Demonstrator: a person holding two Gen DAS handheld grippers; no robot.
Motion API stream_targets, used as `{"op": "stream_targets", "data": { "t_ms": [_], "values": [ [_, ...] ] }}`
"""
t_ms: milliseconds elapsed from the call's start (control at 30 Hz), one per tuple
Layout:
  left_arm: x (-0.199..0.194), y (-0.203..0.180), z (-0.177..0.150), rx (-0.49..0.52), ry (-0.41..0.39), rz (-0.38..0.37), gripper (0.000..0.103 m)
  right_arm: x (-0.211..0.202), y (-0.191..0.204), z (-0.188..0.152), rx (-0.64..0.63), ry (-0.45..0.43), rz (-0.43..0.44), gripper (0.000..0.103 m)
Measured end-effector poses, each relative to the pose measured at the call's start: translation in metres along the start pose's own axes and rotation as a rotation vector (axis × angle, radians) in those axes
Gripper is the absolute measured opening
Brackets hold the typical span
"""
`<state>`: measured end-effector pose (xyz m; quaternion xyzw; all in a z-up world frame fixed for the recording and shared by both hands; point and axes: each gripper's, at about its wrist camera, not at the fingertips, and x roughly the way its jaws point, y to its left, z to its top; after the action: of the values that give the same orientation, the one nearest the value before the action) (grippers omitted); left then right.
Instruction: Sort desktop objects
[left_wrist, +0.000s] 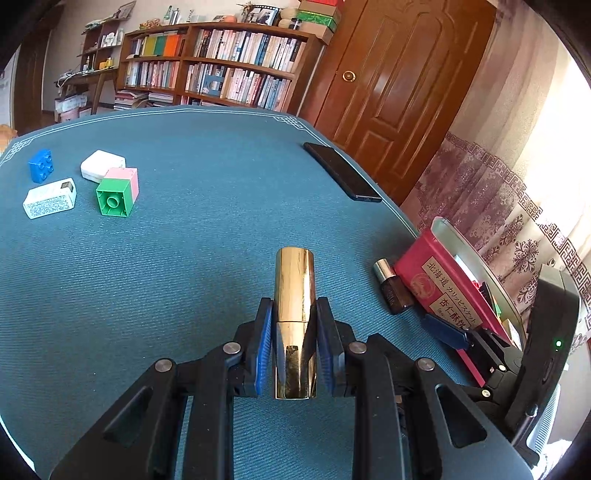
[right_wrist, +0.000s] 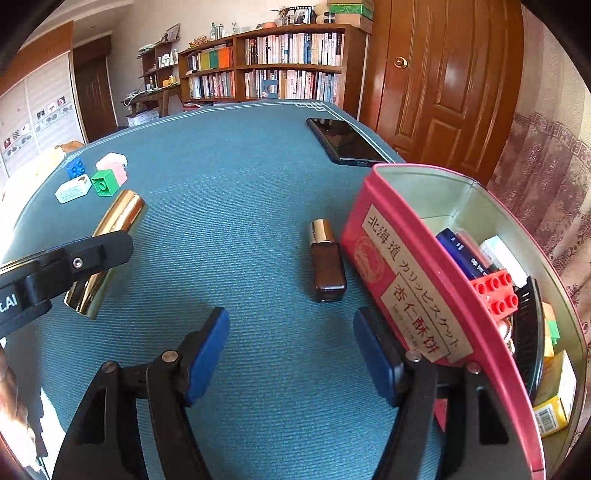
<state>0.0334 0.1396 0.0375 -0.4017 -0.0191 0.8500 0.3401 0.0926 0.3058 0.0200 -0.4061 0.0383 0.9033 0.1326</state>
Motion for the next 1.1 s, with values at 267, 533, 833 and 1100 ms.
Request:
{"op": "stream_targets", "data": {
  "t_ms": [267,533,833,1100],
  "values": [
    [-0.006,0.007,0.002,-0.017,-0.022,0.005,0.025,0.020,-0.009,0.017,0.042,0.035,0.048,0.074],
    [-0.001,0.011,-0.001,-0.029,-0.009,0.019,0.025,0.033,-0.011,0.029,0.082,0.025,0.144,0.066],
    [0.005,0.009,-0.004,-0.020,0.004,0.031,0.025,0.043,-0.019,0.040,0.106,0.006,0.097,0.022],
    [0.004,0.004,-0.004,-0.008,-0.001,0.034,0.025,0.025,-0.021,0.033,0.089,-0.016,0.209,0.022]
  ]
}}
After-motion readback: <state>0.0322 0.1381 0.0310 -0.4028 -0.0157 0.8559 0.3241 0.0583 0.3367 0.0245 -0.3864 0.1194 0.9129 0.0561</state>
